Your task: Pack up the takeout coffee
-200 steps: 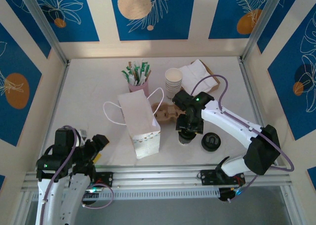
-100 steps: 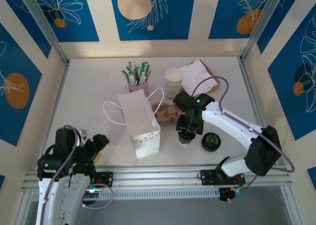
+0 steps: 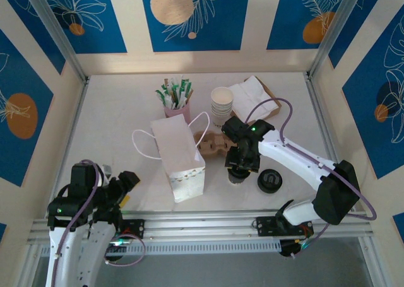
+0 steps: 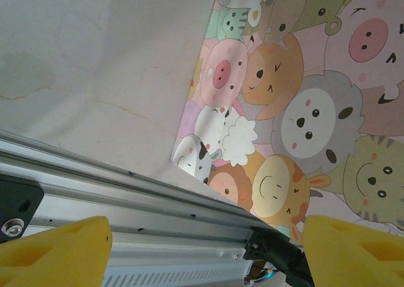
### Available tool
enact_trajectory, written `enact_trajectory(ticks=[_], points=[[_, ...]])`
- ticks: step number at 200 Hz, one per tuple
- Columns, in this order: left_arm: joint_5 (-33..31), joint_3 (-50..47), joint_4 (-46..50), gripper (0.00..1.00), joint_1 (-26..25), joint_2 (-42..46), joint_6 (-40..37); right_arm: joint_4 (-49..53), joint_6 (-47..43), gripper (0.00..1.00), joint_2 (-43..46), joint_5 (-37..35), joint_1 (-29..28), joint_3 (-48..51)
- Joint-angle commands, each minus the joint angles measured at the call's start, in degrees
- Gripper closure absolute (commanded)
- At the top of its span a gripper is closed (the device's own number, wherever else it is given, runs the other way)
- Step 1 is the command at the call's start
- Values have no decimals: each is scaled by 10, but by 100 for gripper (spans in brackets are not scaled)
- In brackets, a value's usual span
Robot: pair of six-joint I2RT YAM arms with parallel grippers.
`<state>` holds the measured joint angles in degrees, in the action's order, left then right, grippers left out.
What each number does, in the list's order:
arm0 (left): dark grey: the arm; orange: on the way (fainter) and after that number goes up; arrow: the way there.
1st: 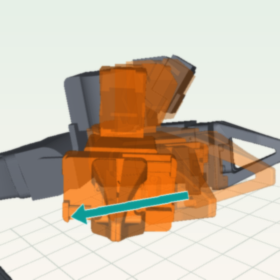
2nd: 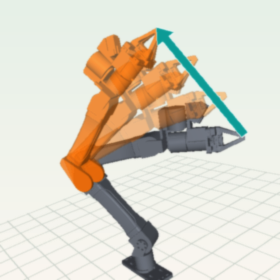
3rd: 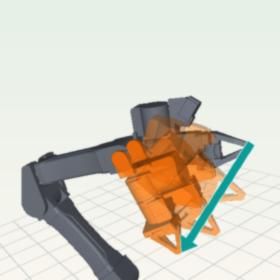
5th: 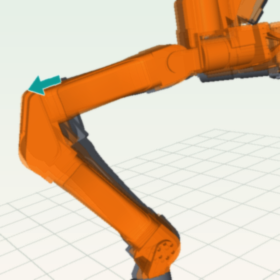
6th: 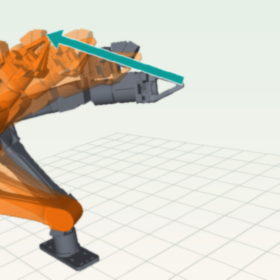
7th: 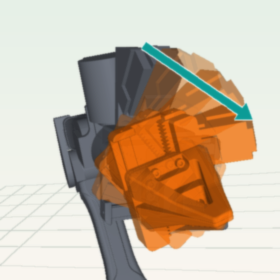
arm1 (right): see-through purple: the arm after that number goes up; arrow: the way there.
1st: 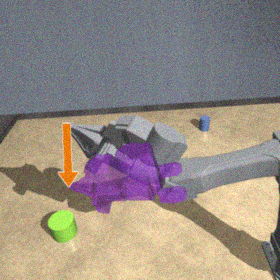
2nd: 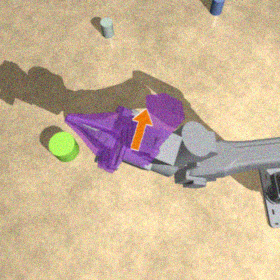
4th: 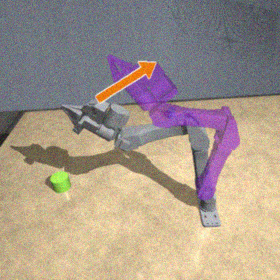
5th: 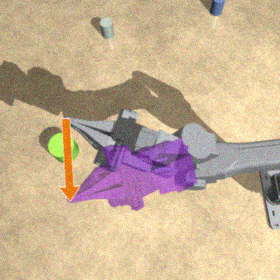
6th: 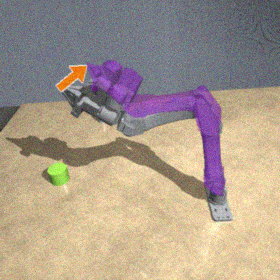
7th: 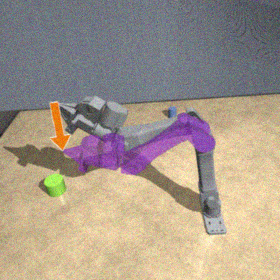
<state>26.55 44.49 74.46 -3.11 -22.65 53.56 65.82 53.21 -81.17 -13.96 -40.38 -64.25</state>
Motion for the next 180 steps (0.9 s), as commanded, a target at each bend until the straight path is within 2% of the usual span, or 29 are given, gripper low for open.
enact_trajectory(ticks=[1, 72, 180], points=[[-2, 4, 12, 21, 5, 4, -4, 40, 23, 36, -66, 25, -6, 66], [-8, 15, 25, 21, 5, 8, -14, 63, 30, 37, -24, -1, 4, 18], [-13, 38, 39, 21, 5, 2, -28, 80, 2, 38, 20, -8, 59, 5]])
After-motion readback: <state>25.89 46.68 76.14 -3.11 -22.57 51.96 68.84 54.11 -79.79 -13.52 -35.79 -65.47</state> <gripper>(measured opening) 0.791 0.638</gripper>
